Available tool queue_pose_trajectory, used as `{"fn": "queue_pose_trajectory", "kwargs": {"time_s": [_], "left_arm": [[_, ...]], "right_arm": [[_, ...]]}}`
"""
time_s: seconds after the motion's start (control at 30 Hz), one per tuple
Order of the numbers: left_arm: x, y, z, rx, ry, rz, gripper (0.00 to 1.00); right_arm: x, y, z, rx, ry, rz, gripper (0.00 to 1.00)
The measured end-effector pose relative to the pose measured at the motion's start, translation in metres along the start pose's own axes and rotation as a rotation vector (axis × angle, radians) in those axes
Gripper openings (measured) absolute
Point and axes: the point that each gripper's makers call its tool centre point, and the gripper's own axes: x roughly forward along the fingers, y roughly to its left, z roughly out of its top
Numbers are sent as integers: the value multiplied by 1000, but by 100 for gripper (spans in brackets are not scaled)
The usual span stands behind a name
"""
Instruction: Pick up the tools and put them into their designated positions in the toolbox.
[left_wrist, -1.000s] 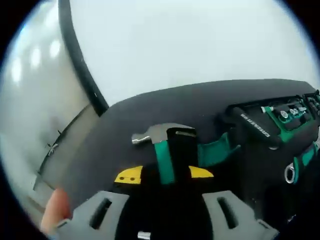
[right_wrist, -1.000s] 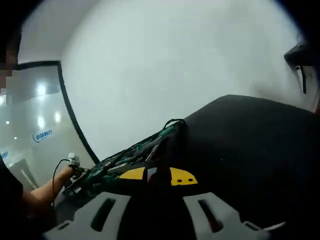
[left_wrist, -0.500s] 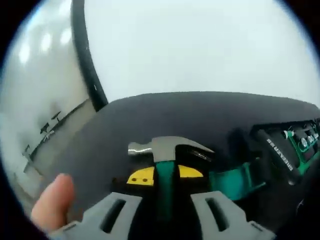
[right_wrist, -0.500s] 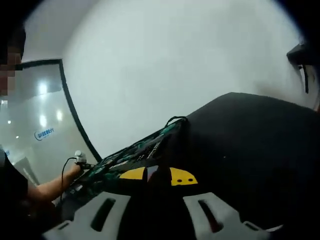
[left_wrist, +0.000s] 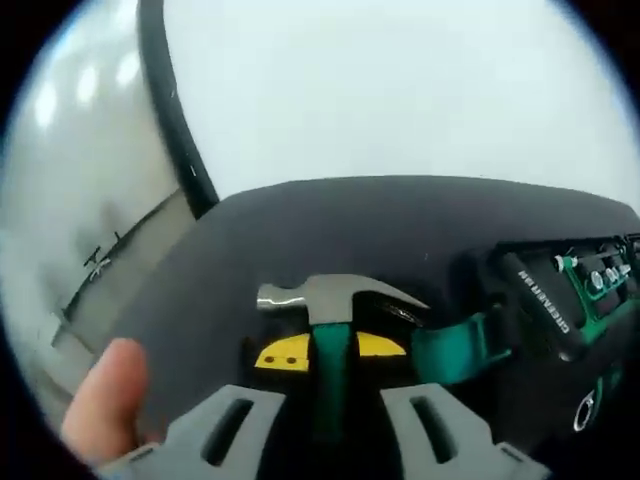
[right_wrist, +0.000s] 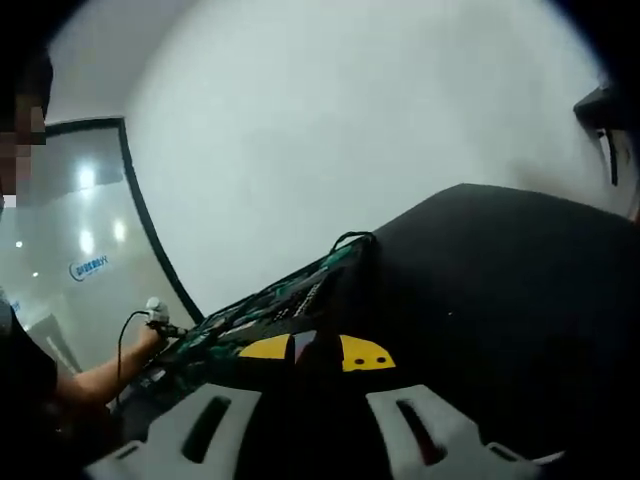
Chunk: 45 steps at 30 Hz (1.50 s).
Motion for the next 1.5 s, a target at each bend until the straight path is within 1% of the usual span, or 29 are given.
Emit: {"fn": "queue_pose_trajectory", "kwargs": {"time_s": [0.1, 0.23, 0.3, 0.33, 0.4, 0.43, 0.5, 0.6, 0.63, 0.67, 0.73, 0.83, 0.87, 0.9, 0.93, 0.97, 1.0, 1.03, 1.1, 1.2, 1.27, 1.3, 1.33, 1.37, 1.43, 1.5], "left_arm": [[-9, -1, 7, 6, -8, 0, 8], [-25, 0, 20, 27, -49, -9, 8], [-38, -2, 25, 70, -56, -34, 8], [-44, -3, 27, 73, -60, -46, 8], [-57, -8, 34, 69, -95, -103, 8], [-65, -8, 35, 73, -101, -115, 8], [-78, -7, 40, 84, -122, -125, 8], [-93, -8, 43, 113, -132, -139, 8], [-99, -11, 43, 121, -132, -159, 8], [-105, -17, 41, 124, -129, -195, 8], [-116, -29, 39, 153, -143, -267, 8], [-134, -43, 38, 203, -169, -317, 9], [-144, -48, 37, 200, -181, -331, 9], [-152, -55, 39, 205, -206, -365, 9], [-157, -59, 37, 216, -211, -386, 9], [-167, -68, 35, 227, -215, -431, 9], [-173, -74, 33, 247, -222, -463, 9], [-181, -82, 31, 293, -245, -498, 9], [-192, -98, 23, 333, -256, -577, 9], [-203, -119, 5, 388, -226, -683, 9], [-212, -135, -7, 428, -232, -765, 9], [-216, -141, -13, 431, -220, -798, 9], [-218, -147, -18, 444, -218, -819, 9], [-219, -152, -23, 470, -202, -825, 9], [-222, -162, -32, 528, -211, -853, 9], [-227, -171, -40, 538, -204, -907, 9]], "right_arm": [[0, 0, 0, 1, 0, 0, 14], [0, 0, 0, 1, 0, 0, 14], [0, 0, 0, 0, 2, 0, 14], [0, 0, -1, 0, 3, 0, 14], [0, 0, 0, 0, 2, 0, 14], [0, 0, 0, 0, 1, 1, 14], [0, 0, 0, 0, 1, 1, 14], [0, 0, -1, -1, 4, 2, 14], [0, 0, -1, -1, 5, 3, 14], [0, 1, -1, 0, 4, 4, 14], [0, 1, -1, 1, 2, 5, 14], [0, 1, -1, 0, 1, 5, 14], [0, 1, -1, 1, 1, 5, 14], [0, 1, -1, 2, 1, 6, 14], [0, 1, -1, 3, 1, 8, 14], [0, 1, -1, 4, 0, 9, 14], [0, 1, 0, 4, 0, 10, 14], [0, 1, 0, 6, -1, 10, 14], [0, 1, 0, 6, -2, 10, 14], [0, 1, 0, 3, -1, 12, 14], [0, 1, -1, 2, -1, 11, 14], [0, 1, -1, 2, 0, 11, 14], [0, 1, -1, 0, 0, 10, 14], [0, 1, -1, -1, 1, 11, 14], [0, 1, -1, -2, 1, 11, 14], [0, 0, 0, 0, 0, 10, 14]]}}
